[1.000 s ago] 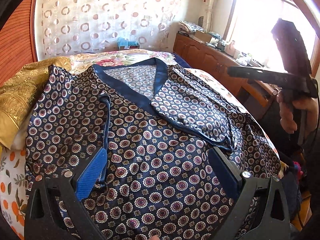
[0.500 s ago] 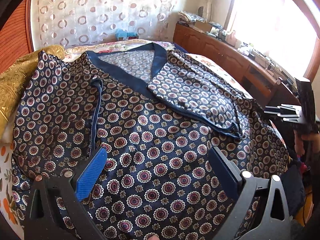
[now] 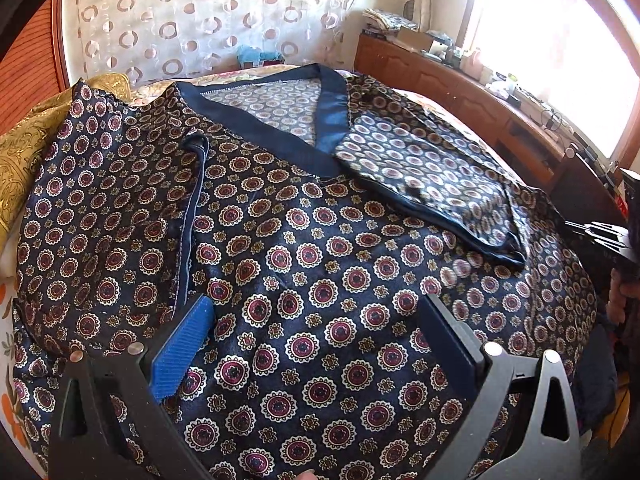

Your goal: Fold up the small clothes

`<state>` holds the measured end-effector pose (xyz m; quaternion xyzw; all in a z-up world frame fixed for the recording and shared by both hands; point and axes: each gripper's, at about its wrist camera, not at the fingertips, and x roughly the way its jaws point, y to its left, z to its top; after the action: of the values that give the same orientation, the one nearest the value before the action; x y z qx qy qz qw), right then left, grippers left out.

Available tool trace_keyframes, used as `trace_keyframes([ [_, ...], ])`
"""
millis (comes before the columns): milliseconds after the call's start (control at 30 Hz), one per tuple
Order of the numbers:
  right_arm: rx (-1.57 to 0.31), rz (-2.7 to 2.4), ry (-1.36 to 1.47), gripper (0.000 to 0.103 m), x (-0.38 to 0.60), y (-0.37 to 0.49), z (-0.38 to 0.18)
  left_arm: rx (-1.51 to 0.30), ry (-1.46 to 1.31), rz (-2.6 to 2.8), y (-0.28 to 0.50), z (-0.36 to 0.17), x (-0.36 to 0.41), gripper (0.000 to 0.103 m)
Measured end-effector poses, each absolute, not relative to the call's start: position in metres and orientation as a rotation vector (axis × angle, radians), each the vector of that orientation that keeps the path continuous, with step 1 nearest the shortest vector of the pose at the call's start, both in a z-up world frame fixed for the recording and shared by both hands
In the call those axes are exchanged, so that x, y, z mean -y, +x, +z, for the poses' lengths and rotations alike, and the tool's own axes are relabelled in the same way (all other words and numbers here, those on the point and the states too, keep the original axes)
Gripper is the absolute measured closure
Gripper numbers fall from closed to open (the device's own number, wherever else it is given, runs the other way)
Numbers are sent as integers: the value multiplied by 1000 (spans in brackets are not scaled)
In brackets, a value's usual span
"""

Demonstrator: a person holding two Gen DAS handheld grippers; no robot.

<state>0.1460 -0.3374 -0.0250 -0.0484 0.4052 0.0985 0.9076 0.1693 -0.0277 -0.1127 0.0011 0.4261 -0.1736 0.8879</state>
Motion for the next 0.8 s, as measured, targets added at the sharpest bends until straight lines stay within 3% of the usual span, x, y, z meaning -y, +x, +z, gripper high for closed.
trace_keyframes([
  [200, -803, 165, -151, 101, 324, 142, -13, -890, 49, -339, 170, -115, 34, 1],
  [267, -773, 174, -166, 96, 314, 144, -6, -892, 71, -328, 170, -116, 37, 1],
  [300, -755, 186, -175, 86, 305, 144, -2, -895, 88, -321, 170, -117, 39, 1],
  [400, -729, 256, -172, 43, 281, 147, 3, -902, 139, -300, 169, -118, 48, 0],
  [433, -721, 275, -173, 39, 273, 149, 4, -902, 136, -301, 169, -118, 48, 0],
  [800, -793, 361, -212, 38, 216, 199, -19, -897, 133, -291, 164, -119, 48, 0],
])
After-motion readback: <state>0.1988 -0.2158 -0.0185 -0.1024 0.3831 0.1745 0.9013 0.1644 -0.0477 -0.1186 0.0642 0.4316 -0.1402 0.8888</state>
